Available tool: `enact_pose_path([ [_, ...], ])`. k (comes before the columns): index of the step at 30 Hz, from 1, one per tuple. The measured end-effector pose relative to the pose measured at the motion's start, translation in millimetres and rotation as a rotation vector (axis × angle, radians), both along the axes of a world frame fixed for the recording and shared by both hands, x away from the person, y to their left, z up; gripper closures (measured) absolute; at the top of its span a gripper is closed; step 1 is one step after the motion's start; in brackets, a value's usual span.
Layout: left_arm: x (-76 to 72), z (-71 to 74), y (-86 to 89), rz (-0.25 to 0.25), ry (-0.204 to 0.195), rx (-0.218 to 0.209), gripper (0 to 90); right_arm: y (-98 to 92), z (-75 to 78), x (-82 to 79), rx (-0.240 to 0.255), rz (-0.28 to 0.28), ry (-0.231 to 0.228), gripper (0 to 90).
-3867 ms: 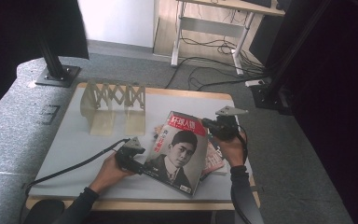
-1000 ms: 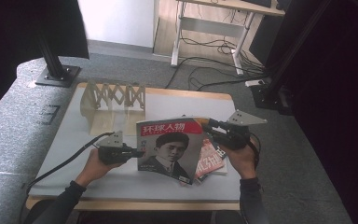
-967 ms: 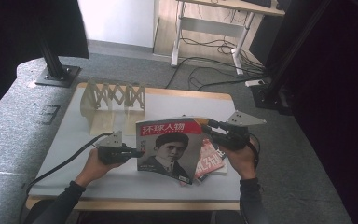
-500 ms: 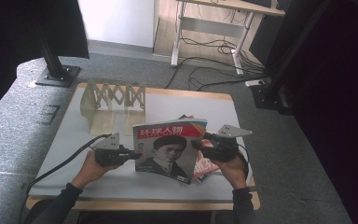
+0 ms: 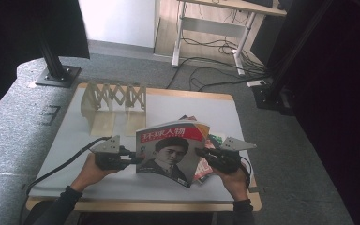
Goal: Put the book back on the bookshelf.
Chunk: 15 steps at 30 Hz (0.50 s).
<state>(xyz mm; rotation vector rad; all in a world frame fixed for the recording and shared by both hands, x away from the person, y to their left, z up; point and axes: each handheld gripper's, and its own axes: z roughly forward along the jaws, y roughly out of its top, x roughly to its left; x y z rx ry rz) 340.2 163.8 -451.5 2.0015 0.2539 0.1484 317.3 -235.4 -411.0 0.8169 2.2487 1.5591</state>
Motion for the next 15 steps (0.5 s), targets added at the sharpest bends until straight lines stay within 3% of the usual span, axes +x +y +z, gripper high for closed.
enact_pose_path([
  [5,6.0,16.1,-7.6,0.027,-0.025,-0.002,73.2,2.3,0.4,-3.3,-0.004,0.011,-0.029,84.4],
  [9,7.6,20.8,-7.4,0.035,-0.029,0.015,82.9,3.6,1.8,-3.7,-0.020,0.016,-0.042,84.2],
  [15,8.7,39.1,-5.5,0.013,-0.024,-0.047,76.7,5.9,4.2,-5.2,-0.037,0.032,-0.064,83.7],
])
